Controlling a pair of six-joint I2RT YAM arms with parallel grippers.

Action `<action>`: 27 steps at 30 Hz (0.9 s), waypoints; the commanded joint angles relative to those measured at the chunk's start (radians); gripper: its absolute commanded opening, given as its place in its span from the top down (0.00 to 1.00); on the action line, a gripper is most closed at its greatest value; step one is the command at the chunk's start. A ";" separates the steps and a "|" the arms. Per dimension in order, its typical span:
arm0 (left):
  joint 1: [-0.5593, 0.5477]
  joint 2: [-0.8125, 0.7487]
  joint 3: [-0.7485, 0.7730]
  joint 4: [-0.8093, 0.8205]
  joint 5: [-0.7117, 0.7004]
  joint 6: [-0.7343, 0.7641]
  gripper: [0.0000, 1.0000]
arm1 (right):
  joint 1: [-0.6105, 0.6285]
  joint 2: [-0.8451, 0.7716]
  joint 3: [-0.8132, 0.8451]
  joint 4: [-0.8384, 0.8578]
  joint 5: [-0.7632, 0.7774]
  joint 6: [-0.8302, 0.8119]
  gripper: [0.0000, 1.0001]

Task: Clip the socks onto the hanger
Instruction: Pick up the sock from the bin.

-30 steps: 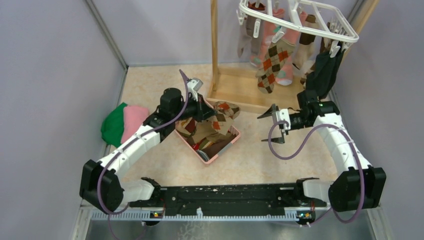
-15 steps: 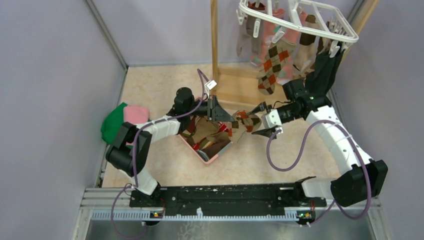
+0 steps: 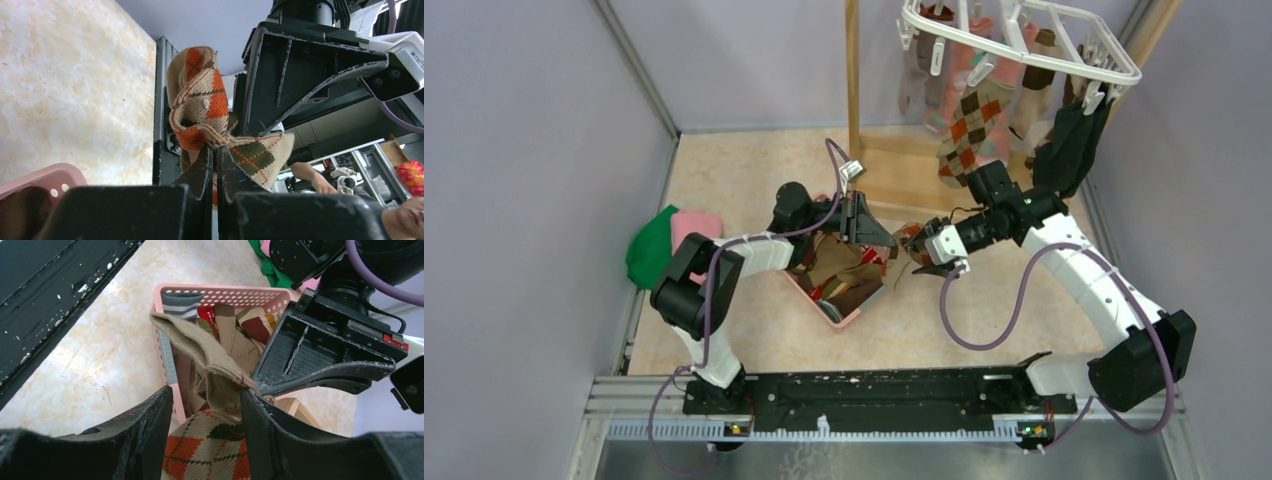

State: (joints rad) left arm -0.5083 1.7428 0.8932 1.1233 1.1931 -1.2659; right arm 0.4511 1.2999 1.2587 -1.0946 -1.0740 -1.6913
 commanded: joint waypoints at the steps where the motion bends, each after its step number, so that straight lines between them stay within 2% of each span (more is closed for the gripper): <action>1: -0.010 0.021 0.011 0.101 0.014 -0.022 1.00 | 0.031 -0.006 0.051 0.011 -0.038 0.035 0.49; 13: -0.027 0.043 0.027 0.109 0.020 -0.030 1.00 | 0.038 -0.009 0.150 -0.009 0.019 0.137 0.47; 23: -0.038 0.053 0.039 0.159 0.026 -0.069 1.00 | 0.100 -0.001 0.093 0.002 0.047 0.119 0.45; 25: -0.039 0.059 0.039 0.161 0.026 -0.071 1.00 | 0.103 -0.002 0.096 -0.002 0.017 0.119 0.48; 27: -0.039 0.066 0.039 0.174 0.025 -0.083 1.00 | 0.108 0.003 0.106 0.000 0.003 0.137 0.59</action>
State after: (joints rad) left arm -0.5442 1.7920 0.9001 1.2060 1.2087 -1.3361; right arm 0.5396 1.3018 1.3537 -1.0958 -1.0206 -1.5681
